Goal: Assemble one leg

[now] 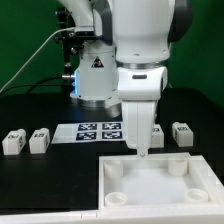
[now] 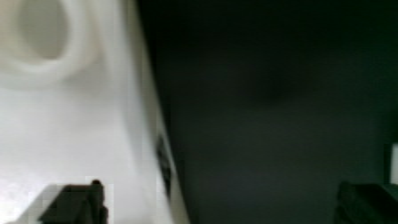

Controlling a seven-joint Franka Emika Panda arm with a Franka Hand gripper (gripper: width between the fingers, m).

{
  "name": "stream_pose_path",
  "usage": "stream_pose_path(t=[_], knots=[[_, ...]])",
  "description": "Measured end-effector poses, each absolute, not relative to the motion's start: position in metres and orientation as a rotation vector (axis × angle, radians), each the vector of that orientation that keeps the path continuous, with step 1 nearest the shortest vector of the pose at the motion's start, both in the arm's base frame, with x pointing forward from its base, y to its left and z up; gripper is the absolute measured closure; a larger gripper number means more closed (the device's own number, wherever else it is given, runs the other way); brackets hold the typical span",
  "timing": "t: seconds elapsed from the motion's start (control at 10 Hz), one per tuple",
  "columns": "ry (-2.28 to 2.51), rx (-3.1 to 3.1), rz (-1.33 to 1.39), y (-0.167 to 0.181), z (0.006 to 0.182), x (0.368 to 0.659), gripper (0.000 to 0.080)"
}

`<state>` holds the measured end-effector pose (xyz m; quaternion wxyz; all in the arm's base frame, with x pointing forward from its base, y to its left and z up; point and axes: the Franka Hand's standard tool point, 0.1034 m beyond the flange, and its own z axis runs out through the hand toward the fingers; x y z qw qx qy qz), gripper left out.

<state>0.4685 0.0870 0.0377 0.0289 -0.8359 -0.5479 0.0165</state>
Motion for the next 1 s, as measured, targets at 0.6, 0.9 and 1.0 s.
stream_pose_path(t=[0.6,0.9,1.0], knots=[[-0.600,-3.018,0.010,0.155,0.052,0.463,0.0151],[-0.225,-3.048,0.034,0.159,0.052,0.461,0.0151],[-0.220,-3.050,0.052,0.160,0.051,0.459,0.0151]])
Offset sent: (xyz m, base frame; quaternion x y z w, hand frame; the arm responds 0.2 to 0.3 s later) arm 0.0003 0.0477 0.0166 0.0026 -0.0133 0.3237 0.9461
